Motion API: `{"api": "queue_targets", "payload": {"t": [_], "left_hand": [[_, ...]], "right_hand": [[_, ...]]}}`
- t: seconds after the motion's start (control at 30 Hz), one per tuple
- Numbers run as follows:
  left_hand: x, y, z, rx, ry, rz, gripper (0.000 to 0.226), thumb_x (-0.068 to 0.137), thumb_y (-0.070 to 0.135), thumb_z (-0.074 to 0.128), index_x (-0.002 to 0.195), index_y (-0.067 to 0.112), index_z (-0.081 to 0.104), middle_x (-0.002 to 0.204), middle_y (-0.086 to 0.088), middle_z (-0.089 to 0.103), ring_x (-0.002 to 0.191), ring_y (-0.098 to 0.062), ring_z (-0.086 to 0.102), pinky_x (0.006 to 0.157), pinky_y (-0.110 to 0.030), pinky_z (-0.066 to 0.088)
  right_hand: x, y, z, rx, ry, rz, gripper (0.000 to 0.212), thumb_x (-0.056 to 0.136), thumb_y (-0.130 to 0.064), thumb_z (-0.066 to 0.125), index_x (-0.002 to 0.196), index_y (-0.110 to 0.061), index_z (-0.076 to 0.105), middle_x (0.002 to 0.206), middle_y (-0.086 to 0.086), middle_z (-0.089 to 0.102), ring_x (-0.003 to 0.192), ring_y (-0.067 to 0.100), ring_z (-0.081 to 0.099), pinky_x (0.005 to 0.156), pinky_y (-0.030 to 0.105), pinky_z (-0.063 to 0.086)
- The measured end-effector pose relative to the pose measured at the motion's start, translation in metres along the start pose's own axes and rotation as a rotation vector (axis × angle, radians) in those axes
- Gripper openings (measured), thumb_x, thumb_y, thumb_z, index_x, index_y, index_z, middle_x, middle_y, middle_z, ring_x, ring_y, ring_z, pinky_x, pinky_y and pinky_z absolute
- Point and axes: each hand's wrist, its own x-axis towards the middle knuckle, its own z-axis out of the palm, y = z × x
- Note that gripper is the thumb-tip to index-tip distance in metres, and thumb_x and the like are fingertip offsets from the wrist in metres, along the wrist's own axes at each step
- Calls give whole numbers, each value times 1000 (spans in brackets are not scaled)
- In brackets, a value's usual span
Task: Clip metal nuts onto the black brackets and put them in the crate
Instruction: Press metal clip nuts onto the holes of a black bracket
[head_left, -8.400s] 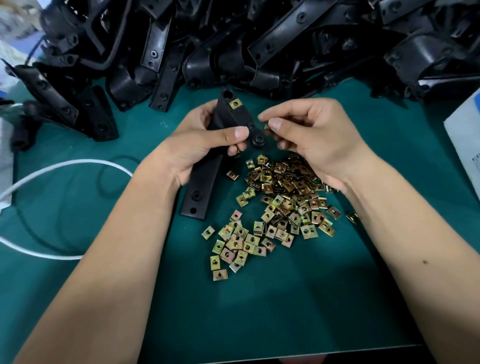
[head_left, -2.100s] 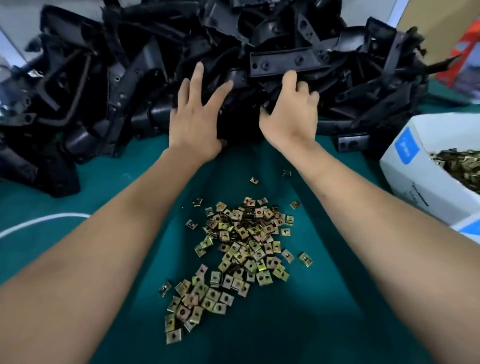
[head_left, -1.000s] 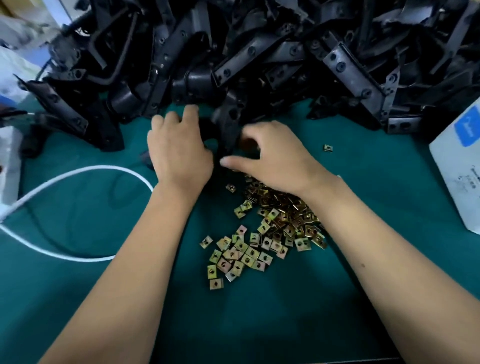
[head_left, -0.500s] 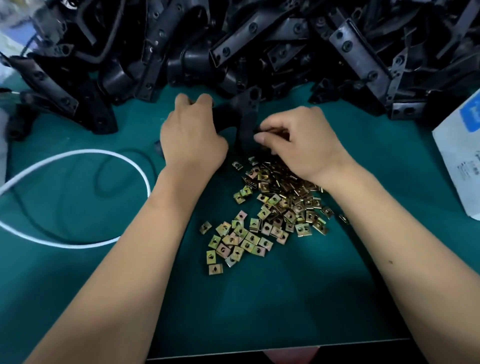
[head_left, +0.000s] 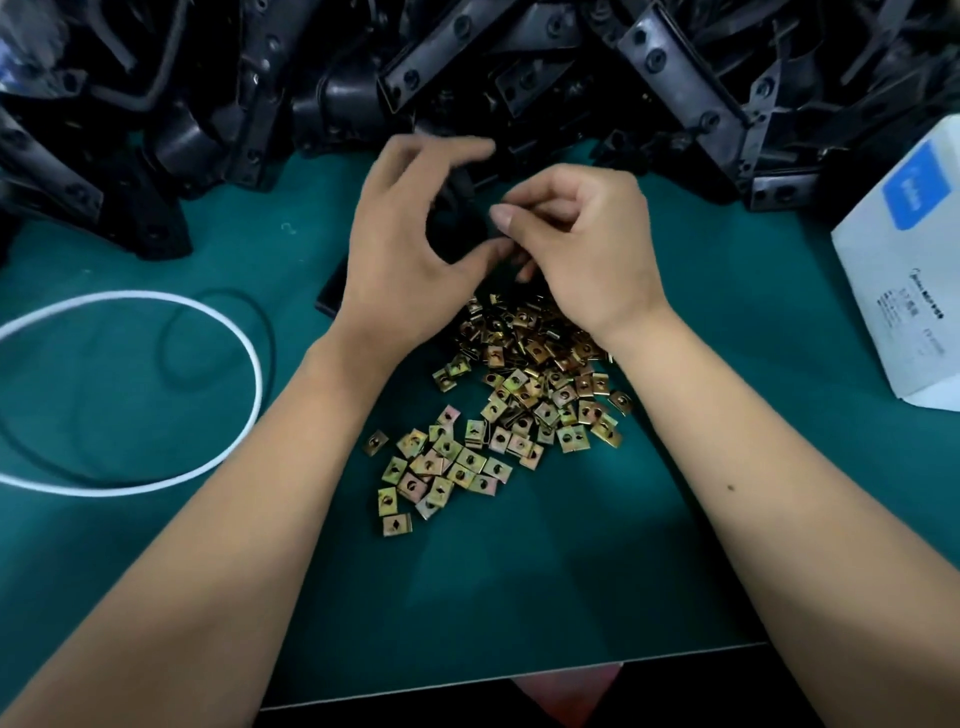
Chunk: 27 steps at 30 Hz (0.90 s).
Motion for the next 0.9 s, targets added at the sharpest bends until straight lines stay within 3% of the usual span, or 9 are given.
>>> {"api": "queue_targets", "payload": {"t": [0.13, 0.27, 0.4, 0.67, 0.8, 0.9], "left_hand": [[-1, -2, -1, -132, -53, -23, 32, 84, 27, 84, 112, 12, 76, 104, 3, 74, 99, -10, 69, 88, -31, 56], [-1, -3, 1, -185, -85, -96, 28, 84, 29, 85, 109, 18, 78, 88, 5, 75, 84, -12, 73, 78, -27, 58], [-1, -8, 1, -271, -135, -109, 22, 83, 26, 86, 102, 17, 79, 90, 9, 77, 83, -7, 75, 78, -27, 61], [2, -18, 0, -401, -217, -167, 26, 81, 26, 88, 97, 10, 77, 88, -4, 78, 79, -18, 73, 71, -40, 59], [2, -18, 2, -349, -248, -158, 20, 81, 26, 88, 95, 18, 77, 87, 1, 78, 77, -15, 74, 63, -32, 62], [1, -16, 5, -380, -242, -165, 17, 82, 22, 87, 94, 18, 77, 86, -2, 77, 76, -17, 74, 60, -28, 61]], "right_hand": [[1, 1, 0, 139, -15, 55, 6, 90, -12, 79, 93, -6, 80, 76, 9, 76, 62, 25, 69, 55, 30, 56], [1, 3, 0, 231, -63, 129, 4, 92, -8, 76, 92, -4, 78, 70, 10, 74, 57, 13, 62, 51, 24, 52], [2, 2, -1, 288, -76, 199, 8, 90, -4, 78, 90, 1, 71, 66, 11, 72, 54, 13, 61, 49, 23, 49], [4, 3, -13, 319, -224, 227, 5, 90, -2, 77, 89, 0, 72, 75, 14, 74, 60, 13, 61, 54, 21, 51], [5, 6, -14, 163, -212, 156, 12, 88, -3, 79, 91, 6, 72, 72, 16, 71, 55, 15, 61, 52, 24, 51], [5, 6, -13, 180, -216, 173, 8, 87, -1, 79, 87, 1, 72, 70, 12, 70, 56, 14, 61, 52, 23, 50]]}}
